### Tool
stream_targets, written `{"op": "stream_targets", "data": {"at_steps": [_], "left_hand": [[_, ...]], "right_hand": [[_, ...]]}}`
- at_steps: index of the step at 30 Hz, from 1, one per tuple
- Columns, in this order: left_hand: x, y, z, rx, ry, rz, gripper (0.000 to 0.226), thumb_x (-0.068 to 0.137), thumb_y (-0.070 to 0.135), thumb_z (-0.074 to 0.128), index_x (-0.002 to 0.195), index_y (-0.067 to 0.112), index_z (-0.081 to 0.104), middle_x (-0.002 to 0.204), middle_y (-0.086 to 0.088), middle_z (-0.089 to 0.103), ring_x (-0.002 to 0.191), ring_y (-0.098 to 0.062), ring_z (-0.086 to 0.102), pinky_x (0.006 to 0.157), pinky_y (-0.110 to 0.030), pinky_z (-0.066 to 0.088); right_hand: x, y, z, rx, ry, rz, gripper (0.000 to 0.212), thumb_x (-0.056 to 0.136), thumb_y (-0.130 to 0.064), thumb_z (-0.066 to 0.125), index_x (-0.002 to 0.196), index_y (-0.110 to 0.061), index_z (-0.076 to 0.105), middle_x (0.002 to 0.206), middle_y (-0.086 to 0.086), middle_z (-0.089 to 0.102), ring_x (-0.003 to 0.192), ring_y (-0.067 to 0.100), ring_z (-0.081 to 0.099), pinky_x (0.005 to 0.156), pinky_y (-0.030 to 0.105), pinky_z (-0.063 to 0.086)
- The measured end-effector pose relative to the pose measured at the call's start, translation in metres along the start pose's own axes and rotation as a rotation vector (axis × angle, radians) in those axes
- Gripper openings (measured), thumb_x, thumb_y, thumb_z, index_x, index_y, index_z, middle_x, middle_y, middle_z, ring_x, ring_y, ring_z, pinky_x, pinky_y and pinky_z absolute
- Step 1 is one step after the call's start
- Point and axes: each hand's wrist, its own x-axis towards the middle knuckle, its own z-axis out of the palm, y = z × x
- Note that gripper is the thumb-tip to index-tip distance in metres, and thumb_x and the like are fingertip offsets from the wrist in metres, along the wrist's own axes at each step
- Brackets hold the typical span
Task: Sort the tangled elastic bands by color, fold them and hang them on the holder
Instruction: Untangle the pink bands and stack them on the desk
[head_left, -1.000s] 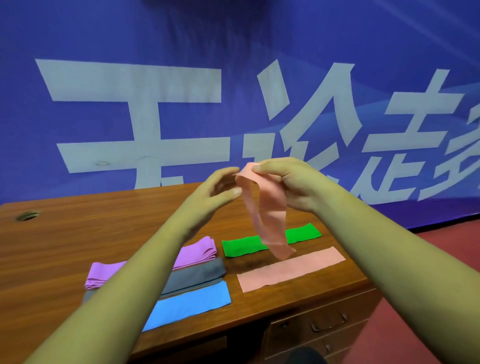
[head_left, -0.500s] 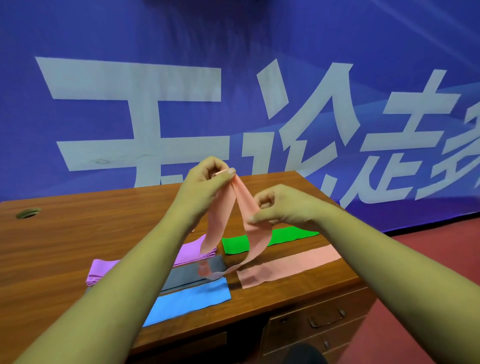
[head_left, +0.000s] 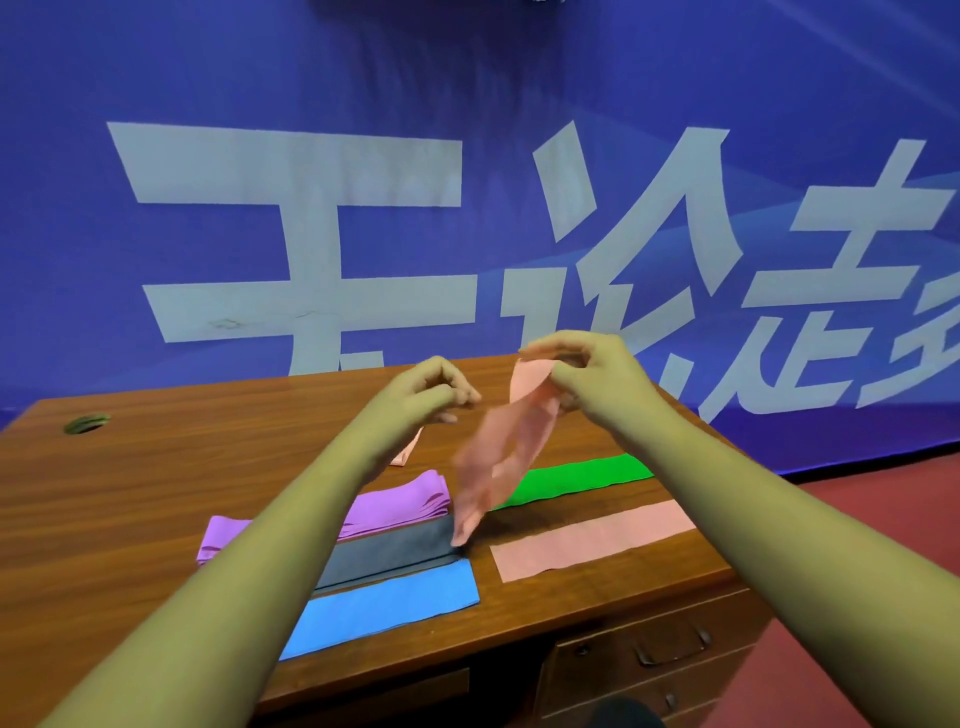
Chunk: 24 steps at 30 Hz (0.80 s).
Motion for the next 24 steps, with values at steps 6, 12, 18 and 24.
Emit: {"op": "stream_targets", "data": {"at_steps": [6, 12, 18, 24], "left_hand": [[0.008, 0.009, 0.018, -0.023, 0.043, -0.015, 0.026, 0.089, 0.046, 0.058, 0.101, 0.025, 0.068, 0.107, -0.003, 0.072, 0.104, -0.019, 0.066, 0.084, -0.032, 0.05], [0.013, 0.014, 0.024, -0.122, 0.117, -0.013, 0.02, 0.088, 0.039, 0.067, 0.094, 0.021, 0.071, 0.082, 0.005, 0.068, 0.08, -0.012, 0.059, 0.076, -0.03, 0.047], [0.014, 0.013, 0.022, -0.165, 0.177, 0.043, 0.009, 0.092, 0.022, 0.064, 0.085, 0.02, 0.068, 0.078, 0.004, 0.064, 0.069, -0.011, 0.053, 0.066, -0.028, 0.041], [0.013, 0.013, 0.017, -0.088, 0.323, 0.08, 0.011, 0.09, 0.029, 0.064, 0.083, 0.021, 0.069, 0.082, 0.007, 0.068, 0.079, -0.011, 0.056, 0.078, -0.036, 0.042]], "right_hand": [[-0.001, -0.019, 0.015, -0.02, -0.081, -0.042, 0.018, 0.09, -0.004, 0.061, 0.106, -0.01, 0.063, 0.086, 0.031, 0.066, 0.064, 0.03, 0.059, 0.061, 0.038, 0.057], [0.001, -0.025, 0.018, -0.006, -0.043, -0.106, 0.007, 0.087, -0.006, 0.067, 0.089, -0.002, 0.063, 0.073, 0.021, 0.066, 0.057, 0.017, 0.053, 0.054, 0.028, 0.046], [0.002, -0.018, 0.015, -0.02, -0.055, -0.126, 0.004, 0.083, -0.008, 0.071, 0.087, -0.008, 0.07, 0.077, 0.016, 0.068, 0.06, 0.012, 0.055, 0.054, 0.028, 0.046], [0.002, -0.014, 0.009, 0.136, -0.227, -0.047, 0.026, 0.086, 0.005, 0.059, 0.107, -0.005, 0.07, 0.085, 0.011, 0.069, 0.079, 0.014, 0.064, 0.069, 0.026, 0.048]]}}
